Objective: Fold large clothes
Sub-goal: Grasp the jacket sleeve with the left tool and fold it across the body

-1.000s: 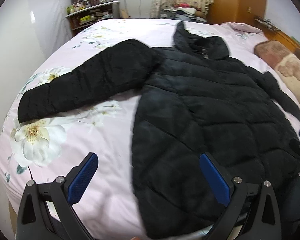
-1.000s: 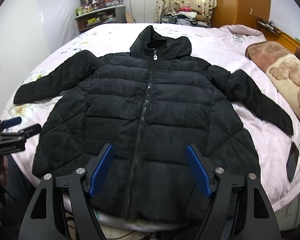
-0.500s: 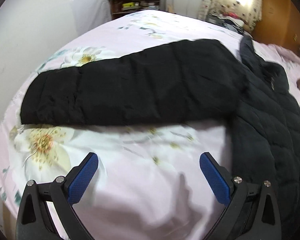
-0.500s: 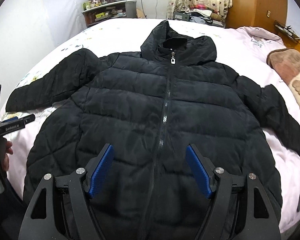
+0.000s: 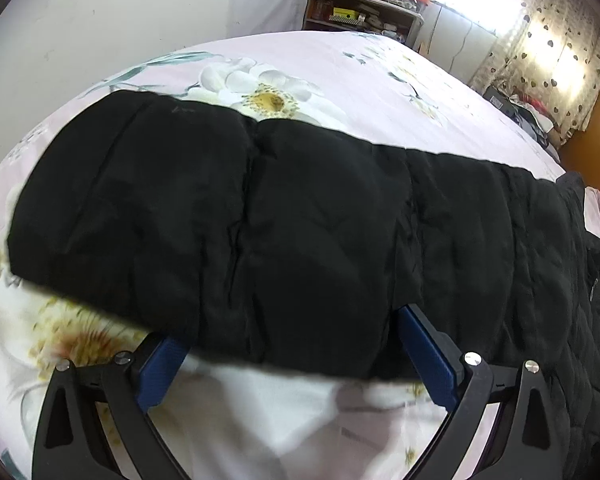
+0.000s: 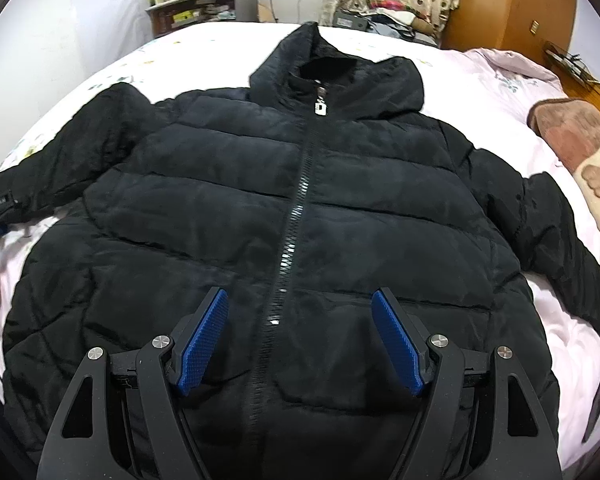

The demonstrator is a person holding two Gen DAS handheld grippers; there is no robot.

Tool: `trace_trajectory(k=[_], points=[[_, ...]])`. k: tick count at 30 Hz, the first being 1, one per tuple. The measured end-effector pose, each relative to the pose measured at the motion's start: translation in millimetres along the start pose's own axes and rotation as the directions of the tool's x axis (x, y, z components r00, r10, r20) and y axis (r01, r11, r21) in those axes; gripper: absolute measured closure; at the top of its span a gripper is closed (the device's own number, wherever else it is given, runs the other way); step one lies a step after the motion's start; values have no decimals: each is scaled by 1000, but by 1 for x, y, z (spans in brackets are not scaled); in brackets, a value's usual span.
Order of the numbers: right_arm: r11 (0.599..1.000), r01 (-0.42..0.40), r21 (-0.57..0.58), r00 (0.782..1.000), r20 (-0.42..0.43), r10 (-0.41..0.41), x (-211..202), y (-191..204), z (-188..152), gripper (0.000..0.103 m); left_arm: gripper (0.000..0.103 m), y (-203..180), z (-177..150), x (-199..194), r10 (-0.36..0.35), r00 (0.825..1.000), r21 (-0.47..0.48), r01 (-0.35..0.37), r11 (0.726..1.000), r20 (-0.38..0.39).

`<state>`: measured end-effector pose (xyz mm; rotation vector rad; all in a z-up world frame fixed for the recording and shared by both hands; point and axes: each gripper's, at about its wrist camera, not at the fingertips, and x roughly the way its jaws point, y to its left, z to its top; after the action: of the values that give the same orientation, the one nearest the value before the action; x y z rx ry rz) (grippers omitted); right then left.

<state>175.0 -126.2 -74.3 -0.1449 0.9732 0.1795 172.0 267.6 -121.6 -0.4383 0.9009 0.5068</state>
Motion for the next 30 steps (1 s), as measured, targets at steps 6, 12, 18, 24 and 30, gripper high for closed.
trace_trajectory(k=[6,12,18,24,30], points=[[999,39,36,999,-10,-39,-1,-15,-3,29,69,-6,10,-4,-46,999,55,47,997,-15],[997,68,36,998,0,-68,-13,-24,-10,29,82,-16,28,-46,-124,992,73,122,990,20],[996,74,56,997,15,-75,-32,-36,-17,29,84,-49,54,-118,-260,961,148,245,958,94],[991,75,110,996,32,-79,-51,-60,-27,29,84,-128,74,-170,-436,895,276,397,875,95],[974,48,220,996,59,-63,-59,-97,-35,29,84,-229,55,-177,-564,826,393,526,754,-24]])
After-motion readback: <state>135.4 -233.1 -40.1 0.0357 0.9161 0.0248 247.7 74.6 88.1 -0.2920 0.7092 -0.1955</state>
